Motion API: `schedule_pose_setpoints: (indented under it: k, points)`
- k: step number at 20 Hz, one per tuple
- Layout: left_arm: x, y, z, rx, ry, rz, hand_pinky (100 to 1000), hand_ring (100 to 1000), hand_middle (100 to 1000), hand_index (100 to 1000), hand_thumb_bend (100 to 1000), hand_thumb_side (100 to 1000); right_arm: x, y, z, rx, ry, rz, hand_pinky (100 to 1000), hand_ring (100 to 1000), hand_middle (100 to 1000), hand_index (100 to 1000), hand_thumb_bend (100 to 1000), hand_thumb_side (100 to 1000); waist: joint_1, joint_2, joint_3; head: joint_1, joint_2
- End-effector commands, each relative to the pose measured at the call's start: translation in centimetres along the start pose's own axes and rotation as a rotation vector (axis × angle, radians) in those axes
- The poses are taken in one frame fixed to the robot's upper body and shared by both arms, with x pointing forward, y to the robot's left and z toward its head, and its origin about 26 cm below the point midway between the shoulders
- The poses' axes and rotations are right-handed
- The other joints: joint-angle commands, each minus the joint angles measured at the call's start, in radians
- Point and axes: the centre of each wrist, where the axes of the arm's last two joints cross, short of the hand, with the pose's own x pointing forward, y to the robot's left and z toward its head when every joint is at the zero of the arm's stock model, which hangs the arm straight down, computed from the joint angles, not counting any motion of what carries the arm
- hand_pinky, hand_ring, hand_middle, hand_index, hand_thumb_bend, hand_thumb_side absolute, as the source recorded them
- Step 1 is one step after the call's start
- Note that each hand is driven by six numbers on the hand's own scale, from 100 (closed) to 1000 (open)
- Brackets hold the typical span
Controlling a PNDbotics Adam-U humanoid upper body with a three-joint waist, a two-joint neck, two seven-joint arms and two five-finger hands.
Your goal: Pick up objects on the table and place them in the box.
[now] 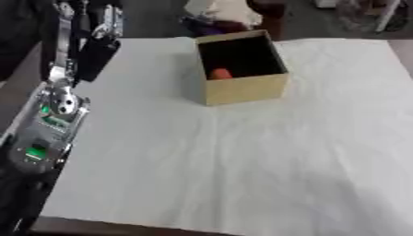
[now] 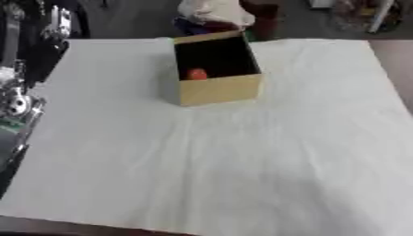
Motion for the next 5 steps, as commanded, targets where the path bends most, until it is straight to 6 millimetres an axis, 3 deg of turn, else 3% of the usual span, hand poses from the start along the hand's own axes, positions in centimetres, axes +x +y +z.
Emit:
schedule_pose_setpoints:
  k: [1, 5]
  points:
    - [0.39, 0.34, -0.04, 0.027, -0.017, 0.014, 808, 637, 624, 862, 100, 722, 0.59, -0.64, -0.34, -0.002, -0.02, 0.028, 720, 1000, 743, 964, 100, 470, -0.003, -0.012, 0.002, -0.003, -0.005]
    - [0.13, 0.08, 0.48, 0.035, 0.002, 0.03, 809, 636, 623, 864, 100, 739, 0.59, -0.68, -0.33, -0.005, -0.019, 0.029, 720, 1000, 742, 964, 100, 470, -0.002, -0.014, 0.004, -0.003, -0.005]
